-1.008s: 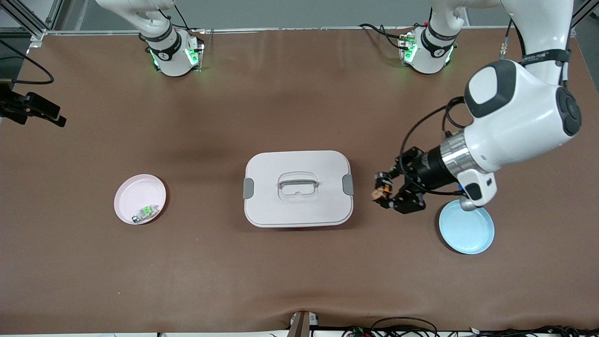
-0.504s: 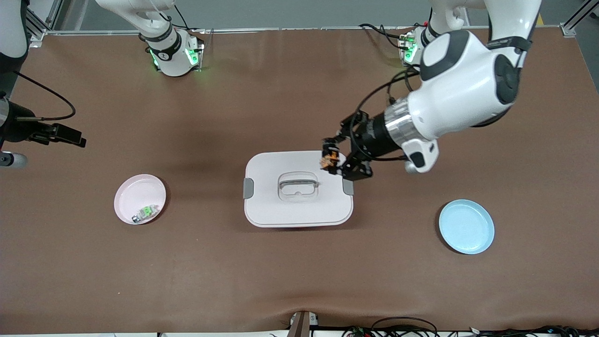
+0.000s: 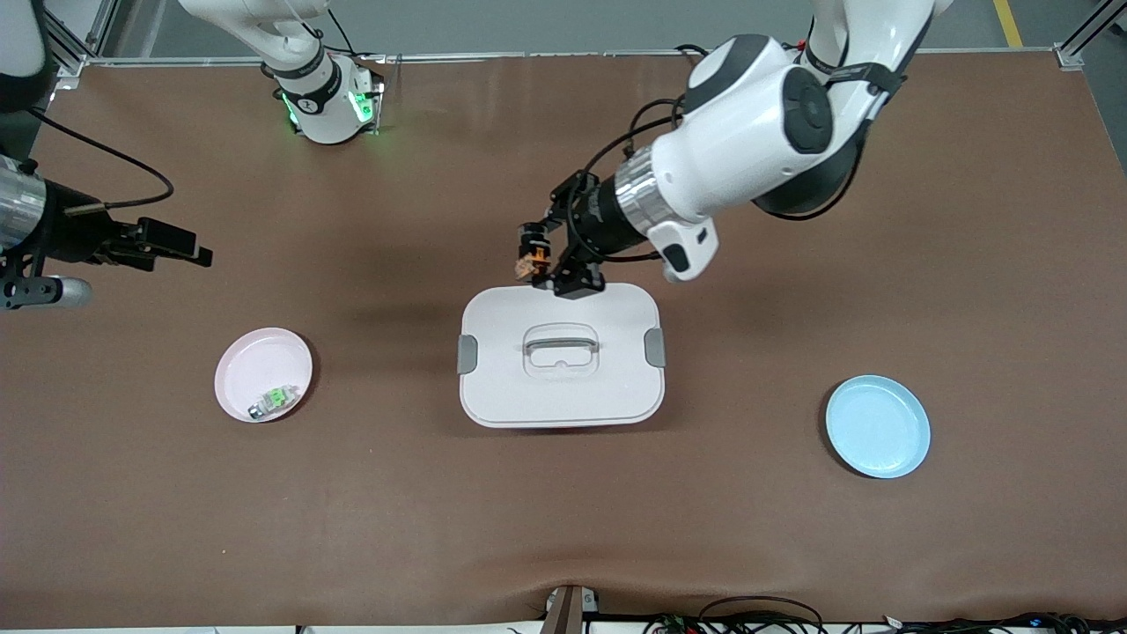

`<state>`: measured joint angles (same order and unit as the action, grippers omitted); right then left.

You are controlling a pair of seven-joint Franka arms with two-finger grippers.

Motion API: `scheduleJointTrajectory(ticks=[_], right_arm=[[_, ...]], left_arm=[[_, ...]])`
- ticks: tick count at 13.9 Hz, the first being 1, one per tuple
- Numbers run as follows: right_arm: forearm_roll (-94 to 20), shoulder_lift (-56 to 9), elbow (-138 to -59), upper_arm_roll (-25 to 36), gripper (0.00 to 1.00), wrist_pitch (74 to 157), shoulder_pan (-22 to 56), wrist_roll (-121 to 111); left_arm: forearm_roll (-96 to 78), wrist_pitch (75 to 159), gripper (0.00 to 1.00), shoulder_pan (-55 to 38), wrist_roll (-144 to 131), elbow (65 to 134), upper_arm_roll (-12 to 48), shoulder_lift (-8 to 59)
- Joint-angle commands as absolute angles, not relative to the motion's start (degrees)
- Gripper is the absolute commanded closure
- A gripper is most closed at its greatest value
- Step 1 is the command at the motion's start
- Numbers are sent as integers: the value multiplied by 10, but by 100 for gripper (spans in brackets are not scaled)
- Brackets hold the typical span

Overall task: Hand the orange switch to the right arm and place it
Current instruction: 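Lift the switch with the left gripper and carry it toward the box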

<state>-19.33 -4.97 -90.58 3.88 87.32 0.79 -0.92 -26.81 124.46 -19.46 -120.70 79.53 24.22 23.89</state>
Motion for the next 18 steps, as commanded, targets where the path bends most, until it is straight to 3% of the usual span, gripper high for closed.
scheduleJointTrajectory(ticks=[1, 4, 9, 14, 18], right_arm=[[-277, -33, -910, 40, 0, 865, -4, -13], [-347, 12, -979, 39, 0, 881, 0, -1], [-422, 108, -1142, 29, 0, 1031, 74, 12], [-429, 120, -1148, 25, 0, 1058, 121, 76], [-452, 113, -1150, 25, 0, 1131, 187, 76]], left_arm=[[-237, 1264, 74, -229, -1225, 790, 237, 252], [-214, 1317, 73, -253, -1230, 789, 237, 269], [-210, 1343, 73, -261, -1230, 789, 236, 272], [-209, 1343, 73, -259, -1230, 789, 236, 272], [-207, 1343, 73, -258, -1230, 791, 236, 269]])
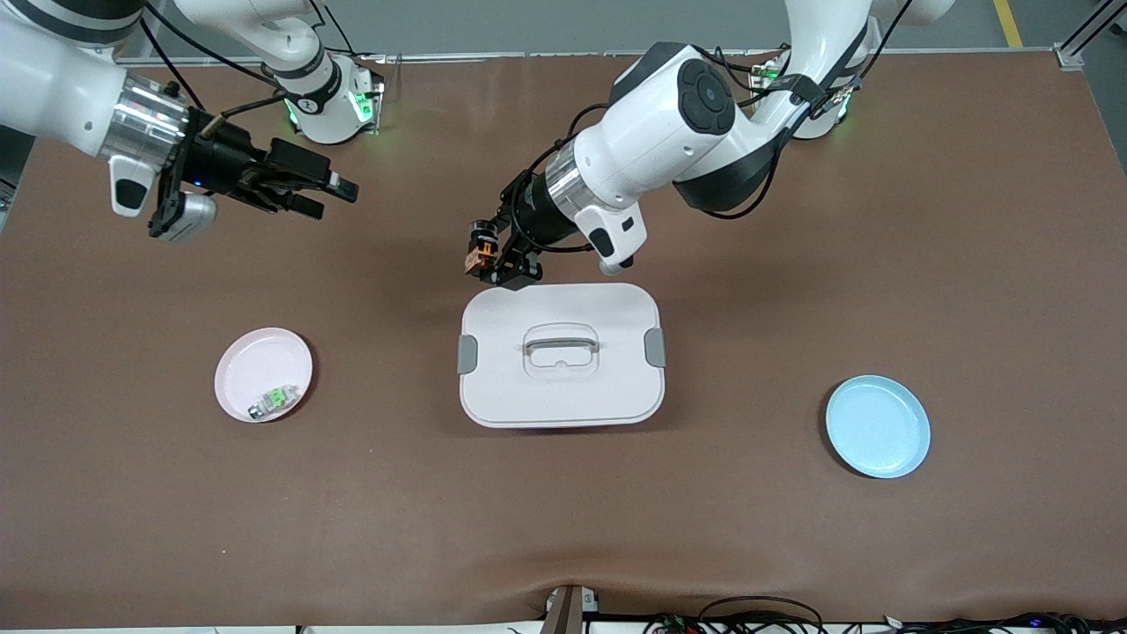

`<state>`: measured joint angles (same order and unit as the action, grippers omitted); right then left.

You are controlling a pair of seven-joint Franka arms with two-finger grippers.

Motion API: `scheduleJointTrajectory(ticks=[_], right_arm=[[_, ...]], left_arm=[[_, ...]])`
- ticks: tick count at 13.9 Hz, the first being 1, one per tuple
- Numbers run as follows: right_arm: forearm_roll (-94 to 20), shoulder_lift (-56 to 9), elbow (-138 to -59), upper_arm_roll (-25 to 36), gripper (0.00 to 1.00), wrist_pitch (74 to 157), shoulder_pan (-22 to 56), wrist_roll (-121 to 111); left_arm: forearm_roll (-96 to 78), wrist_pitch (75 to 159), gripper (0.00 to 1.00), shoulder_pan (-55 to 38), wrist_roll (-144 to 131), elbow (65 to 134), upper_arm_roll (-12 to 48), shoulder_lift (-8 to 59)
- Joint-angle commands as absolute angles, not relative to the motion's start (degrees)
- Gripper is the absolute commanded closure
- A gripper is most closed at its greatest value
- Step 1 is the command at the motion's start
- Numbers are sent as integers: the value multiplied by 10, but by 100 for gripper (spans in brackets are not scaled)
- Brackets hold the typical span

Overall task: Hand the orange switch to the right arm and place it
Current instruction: 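Reach the right gripper to the switch held by the left gripper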

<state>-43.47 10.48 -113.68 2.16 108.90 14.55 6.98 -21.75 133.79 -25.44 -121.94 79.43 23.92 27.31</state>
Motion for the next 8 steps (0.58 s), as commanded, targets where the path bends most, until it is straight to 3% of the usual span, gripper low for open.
scheduleJointTrajectory(ticks=[1, 5, 8], right_arm=[[-453, 106, -1150, 25, 0, 1165, 212, 86], [-454, 64, -1147, 25, 0, 1279, 294, 113], [-458, 45, -1143, 25, 0, 1285, 300, 120]], left_arm=[[-207, 1343, 73, -258, -1230, 790, 236, 268], [-207, 1343, 73, -254, -1230, 791, 236, 266], [-207, 1343, 73, -253, -1229, 792, 236, 266]])
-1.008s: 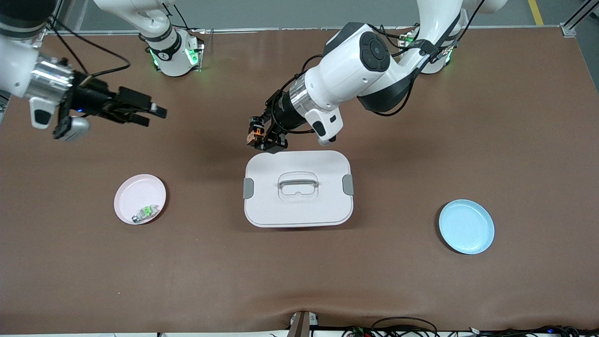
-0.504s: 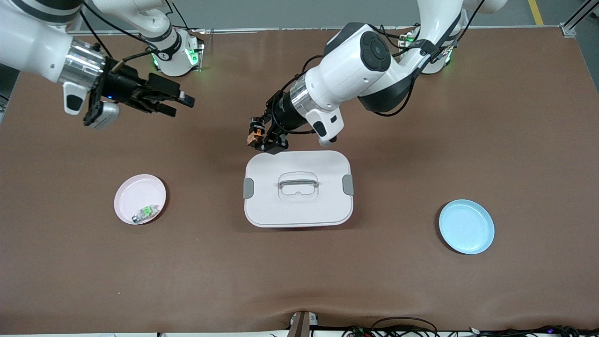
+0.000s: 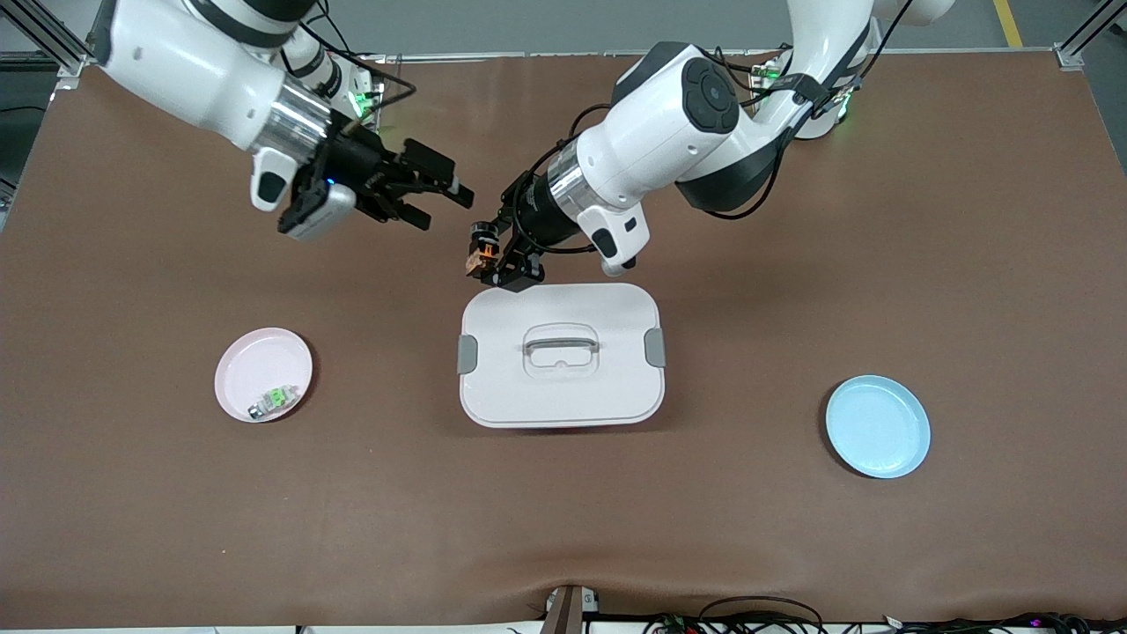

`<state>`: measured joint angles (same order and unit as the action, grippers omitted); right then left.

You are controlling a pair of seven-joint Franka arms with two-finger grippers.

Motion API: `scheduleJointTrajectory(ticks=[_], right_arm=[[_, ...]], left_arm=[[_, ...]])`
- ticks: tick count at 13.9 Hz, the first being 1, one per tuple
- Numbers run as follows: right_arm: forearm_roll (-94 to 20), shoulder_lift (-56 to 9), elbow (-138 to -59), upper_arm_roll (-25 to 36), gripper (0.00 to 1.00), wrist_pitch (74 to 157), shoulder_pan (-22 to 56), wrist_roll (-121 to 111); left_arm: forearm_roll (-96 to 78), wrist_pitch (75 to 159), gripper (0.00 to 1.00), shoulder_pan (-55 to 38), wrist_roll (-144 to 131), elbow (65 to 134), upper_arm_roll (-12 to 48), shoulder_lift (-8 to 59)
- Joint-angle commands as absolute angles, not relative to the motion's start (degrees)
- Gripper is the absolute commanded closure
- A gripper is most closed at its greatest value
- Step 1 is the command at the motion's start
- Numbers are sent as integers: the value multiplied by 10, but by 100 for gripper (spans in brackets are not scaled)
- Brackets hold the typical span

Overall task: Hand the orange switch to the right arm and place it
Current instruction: 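Reach the right gripper to the switch held by the left gripper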

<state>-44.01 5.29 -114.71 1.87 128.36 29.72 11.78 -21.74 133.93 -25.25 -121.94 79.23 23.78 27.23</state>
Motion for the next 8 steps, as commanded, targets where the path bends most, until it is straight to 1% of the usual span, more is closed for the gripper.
scheduleJointTrajectory(ticks=[1, 4, 8], right_arm=[[-460, 40, -1142, 25, 0, 1285, 300, 123], [-460, 20, -1120, 25, 0, 1284, 300, 138], [-480, 11, -1117, 26, 0, 1294, 311, 141]], left_arm=[[-207, 1343, 73, -253, -1229, 791, 236, 266], [-207, 1343, 73, -252, -1229, 792, 236, 266], [-207, 1342, 73, -252, -1229, 793, 236, 266]])
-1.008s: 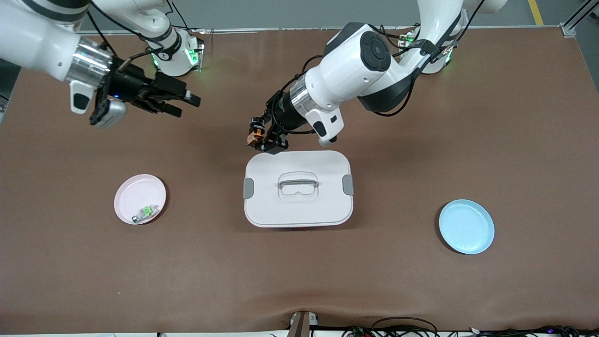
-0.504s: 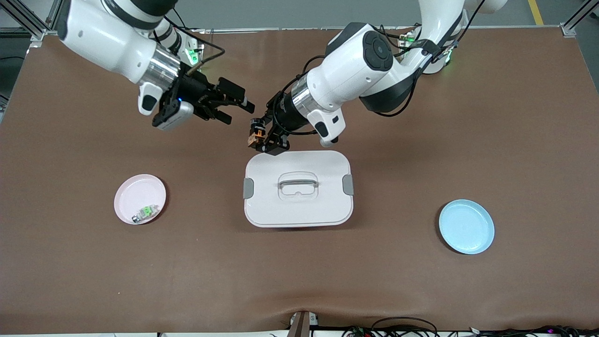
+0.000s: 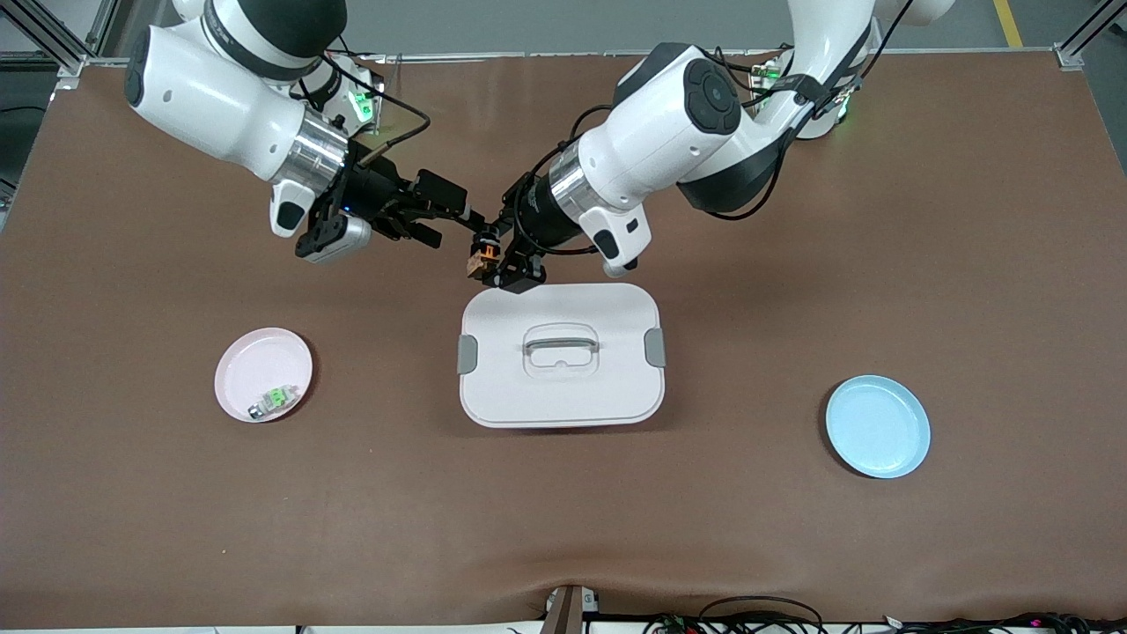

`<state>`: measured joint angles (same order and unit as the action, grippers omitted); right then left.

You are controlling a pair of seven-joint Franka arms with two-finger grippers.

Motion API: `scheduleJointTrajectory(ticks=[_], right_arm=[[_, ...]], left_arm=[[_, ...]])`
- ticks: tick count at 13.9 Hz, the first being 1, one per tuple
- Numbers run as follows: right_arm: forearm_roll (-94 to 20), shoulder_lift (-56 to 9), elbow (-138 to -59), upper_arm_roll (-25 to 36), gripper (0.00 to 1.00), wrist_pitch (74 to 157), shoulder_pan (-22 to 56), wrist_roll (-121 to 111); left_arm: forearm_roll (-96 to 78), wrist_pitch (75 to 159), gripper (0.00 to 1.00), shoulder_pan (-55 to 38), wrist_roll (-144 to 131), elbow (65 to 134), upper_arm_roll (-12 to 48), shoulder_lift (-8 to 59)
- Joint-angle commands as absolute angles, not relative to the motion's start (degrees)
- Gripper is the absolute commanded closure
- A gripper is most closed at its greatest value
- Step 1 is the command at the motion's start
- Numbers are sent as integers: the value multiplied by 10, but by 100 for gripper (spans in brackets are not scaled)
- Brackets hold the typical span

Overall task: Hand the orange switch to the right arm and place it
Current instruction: 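Reach the right gripper to the switch held by the left gripper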

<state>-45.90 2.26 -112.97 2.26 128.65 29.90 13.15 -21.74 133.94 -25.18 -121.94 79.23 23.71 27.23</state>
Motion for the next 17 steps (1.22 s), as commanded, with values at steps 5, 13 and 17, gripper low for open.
scheduleJointTrajectory(ticks=[5, 13, 17], right_arm=[[-481, -9, -1103, 26, 0, 1310, 324, 142], [-468, -47, -1053, 27, 0, 1303, 328, 139], [-424, -54, -1047, 27, 0, 1303, 327, 134]], left_arm=[[-207, 1343, 73, -252, -1226, 792, 236, 266], [-207, 1337, 73, -258, -1230, 793, 237, 262], [-207, 1337, 73, -258, -1229, 793, 237, 259]])
